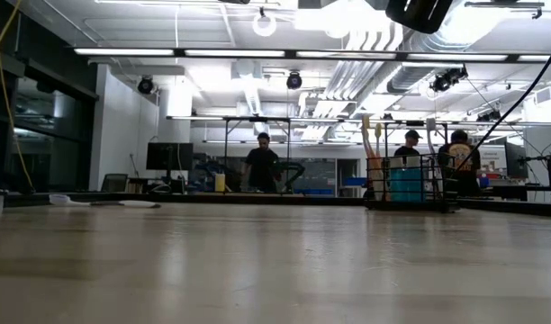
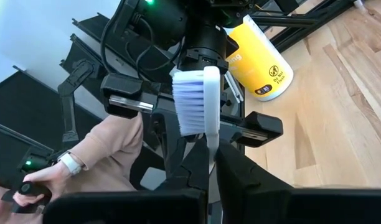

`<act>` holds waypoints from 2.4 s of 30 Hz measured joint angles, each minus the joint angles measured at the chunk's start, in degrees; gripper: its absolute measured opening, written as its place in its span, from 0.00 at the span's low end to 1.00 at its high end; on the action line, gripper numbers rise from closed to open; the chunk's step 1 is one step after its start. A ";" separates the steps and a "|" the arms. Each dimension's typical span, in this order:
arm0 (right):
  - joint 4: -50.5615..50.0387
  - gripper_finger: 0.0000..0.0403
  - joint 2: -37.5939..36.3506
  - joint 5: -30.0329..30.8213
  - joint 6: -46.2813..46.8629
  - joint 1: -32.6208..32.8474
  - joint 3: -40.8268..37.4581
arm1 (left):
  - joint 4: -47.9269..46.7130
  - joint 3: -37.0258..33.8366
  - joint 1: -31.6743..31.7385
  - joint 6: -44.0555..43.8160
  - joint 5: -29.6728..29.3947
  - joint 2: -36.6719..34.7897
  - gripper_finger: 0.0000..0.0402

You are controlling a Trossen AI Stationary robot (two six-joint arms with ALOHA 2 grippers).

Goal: Pick & Place toothbrushing station
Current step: Put the top purple toothbrush into the right of the black mesh organizer

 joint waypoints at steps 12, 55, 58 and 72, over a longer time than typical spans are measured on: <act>0.03 0.01 0.00 0.07 0.00 0.00 0.00 | 0.00 0.00 -0.01 -1.82 -0.57 0.00 0.18; -28.44 0.01 -11.21 29.13 -6.67 2.49 -0.04 | 8.33 0.01 2.94 -42.30 -13.93 -1.44 0.18; -33.88 0.01 -15.49 32.81 -6.70 2.45 0.00 | 5.14 0.00 3.64 -47.32 -12.56 -1.44 0.18; -55.19 0.01 -29.87 47.90 -8.92 -0.78 0.00 | -7.18 0.00 8.57 -67.80 -2.48 -1.46 0.18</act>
